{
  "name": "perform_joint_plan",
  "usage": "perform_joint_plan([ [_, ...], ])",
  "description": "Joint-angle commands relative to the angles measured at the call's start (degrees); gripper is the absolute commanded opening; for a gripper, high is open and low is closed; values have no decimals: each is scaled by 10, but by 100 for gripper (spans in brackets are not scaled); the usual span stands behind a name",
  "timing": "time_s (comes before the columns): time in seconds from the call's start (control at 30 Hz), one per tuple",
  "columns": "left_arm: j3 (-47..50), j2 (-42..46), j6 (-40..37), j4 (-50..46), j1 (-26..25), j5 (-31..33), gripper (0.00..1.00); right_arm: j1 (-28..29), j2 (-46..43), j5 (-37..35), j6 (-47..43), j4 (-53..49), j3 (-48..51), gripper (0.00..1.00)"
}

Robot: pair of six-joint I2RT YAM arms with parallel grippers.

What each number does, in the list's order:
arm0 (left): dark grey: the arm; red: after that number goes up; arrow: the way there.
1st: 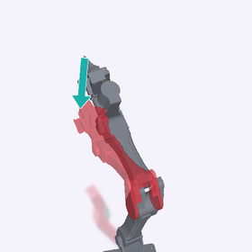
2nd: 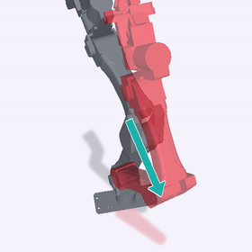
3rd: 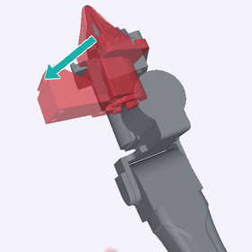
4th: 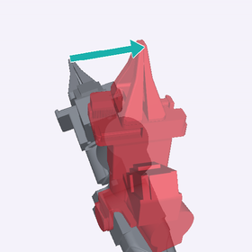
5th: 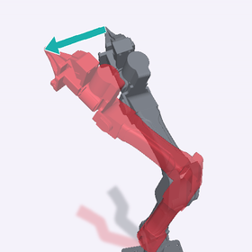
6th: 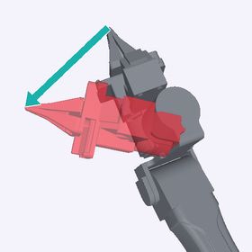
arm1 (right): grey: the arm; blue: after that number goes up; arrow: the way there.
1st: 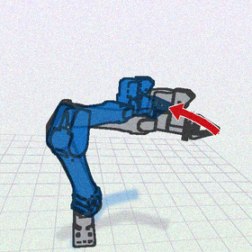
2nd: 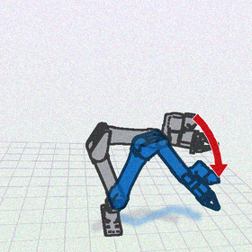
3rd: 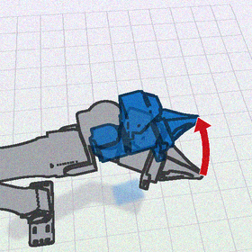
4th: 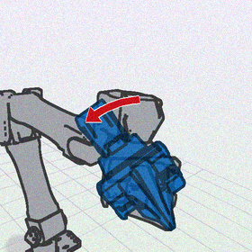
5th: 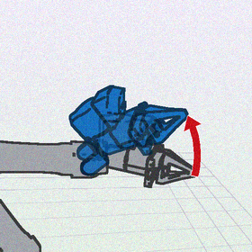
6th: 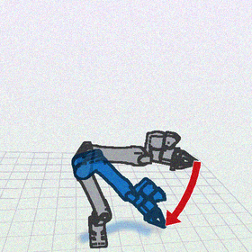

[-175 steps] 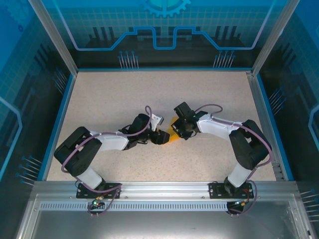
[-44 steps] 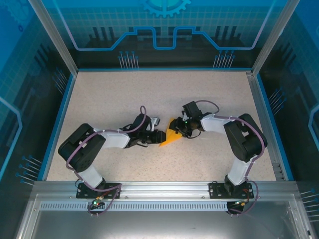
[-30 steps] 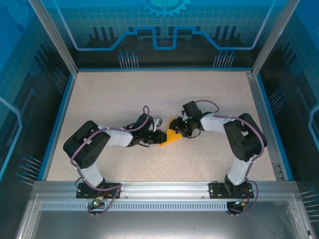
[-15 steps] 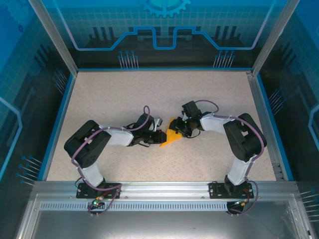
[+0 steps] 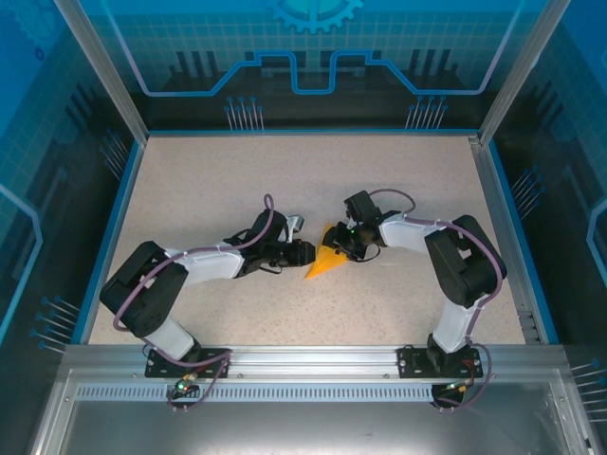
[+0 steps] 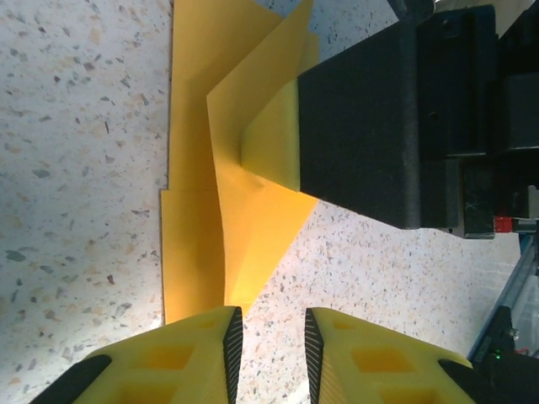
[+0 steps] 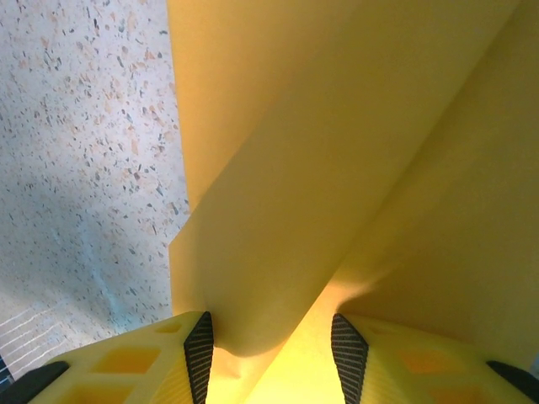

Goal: Fold a paper plane with a square sheet of paper (pick it up from the middle)
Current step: Fourth fold the wing at the center of the table.

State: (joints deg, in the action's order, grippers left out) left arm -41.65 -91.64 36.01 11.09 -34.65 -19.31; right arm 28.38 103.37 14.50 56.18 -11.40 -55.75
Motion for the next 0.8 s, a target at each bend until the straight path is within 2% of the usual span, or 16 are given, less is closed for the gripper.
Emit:
perform_joint_plan([
  [0.0, -20, -23, 22, 24, -1, -45, 28, 4, 29, -48, 6, -67, 1, 46],
  [0.27, -52, -75, 19, 27, -7, -73, 22, 5, 40, -53, 8, -90, -14, 46],
  [0.47, -67, -97, 9, 9, -8, -78, 22, 5, 45, -56, 11, -99, -18, 46],
  [0.77, -80, -113, -1, -31, -8, -40, 18, 6, 51, -58, 9, -106, -23, 47],
])
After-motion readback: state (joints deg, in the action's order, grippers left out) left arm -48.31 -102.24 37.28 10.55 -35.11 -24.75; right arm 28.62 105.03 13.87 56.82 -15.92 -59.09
